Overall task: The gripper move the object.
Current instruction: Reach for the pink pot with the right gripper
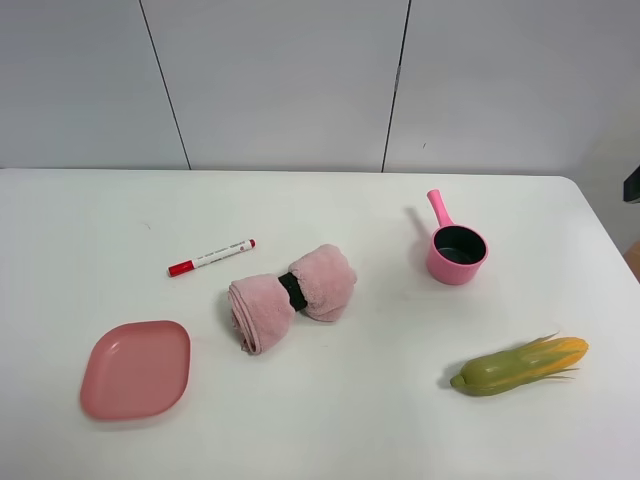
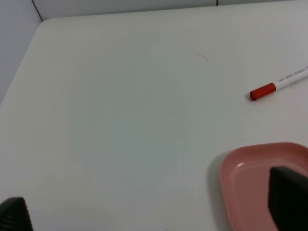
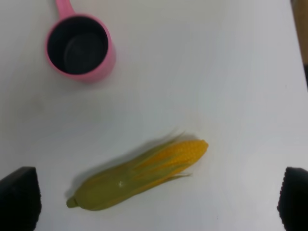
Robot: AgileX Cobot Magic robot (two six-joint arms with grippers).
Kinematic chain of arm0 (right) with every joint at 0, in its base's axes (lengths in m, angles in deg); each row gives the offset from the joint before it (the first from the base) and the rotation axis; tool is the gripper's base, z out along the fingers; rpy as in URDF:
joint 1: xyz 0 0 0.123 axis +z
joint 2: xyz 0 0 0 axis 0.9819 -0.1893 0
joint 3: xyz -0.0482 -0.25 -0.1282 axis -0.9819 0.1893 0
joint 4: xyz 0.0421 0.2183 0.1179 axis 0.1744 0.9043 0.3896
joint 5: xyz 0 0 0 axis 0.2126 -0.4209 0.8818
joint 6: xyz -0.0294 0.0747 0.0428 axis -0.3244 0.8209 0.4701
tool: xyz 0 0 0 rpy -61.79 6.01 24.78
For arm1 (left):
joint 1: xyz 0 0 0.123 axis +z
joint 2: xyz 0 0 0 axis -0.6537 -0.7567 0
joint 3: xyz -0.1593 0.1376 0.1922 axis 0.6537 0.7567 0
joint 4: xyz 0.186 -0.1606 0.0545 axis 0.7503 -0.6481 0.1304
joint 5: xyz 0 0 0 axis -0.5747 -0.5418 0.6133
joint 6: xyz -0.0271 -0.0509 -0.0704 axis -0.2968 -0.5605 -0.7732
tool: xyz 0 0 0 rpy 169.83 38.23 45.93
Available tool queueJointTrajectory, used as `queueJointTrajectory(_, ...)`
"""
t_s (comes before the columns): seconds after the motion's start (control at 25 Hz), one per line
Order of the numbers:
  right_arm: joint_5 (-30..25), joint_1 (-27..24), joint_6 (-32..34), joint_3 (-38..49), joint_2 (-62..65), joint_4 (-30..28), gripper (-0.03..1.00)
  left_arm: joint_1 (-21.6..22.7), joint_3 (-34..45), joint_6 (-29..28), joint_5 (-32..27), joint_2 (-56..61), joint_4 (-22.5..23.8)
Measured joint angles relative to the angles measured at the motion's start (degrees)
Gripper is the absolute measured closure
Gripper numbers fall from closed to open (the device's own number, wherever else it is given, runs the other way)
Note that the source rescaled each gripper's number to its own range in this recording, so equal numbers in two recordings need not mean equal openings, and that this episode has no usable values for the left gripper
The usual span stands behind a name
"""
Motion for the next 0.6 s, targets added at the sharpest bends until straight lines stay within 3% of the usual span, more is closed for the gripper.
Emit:
queueJointTrajectory(0.4,0.9,0.0,-1.9,-0.1,-13.3,0.0,-0.03,0.0,0.0,0.0,0.0,0.0,0.0)
queueJointTrajectory(0.6,6.0,0.0,-2.5,-0.2,-19.2,-1.2,-0.03,0.0,0.0,0.0,0.0,0.0,0.0)
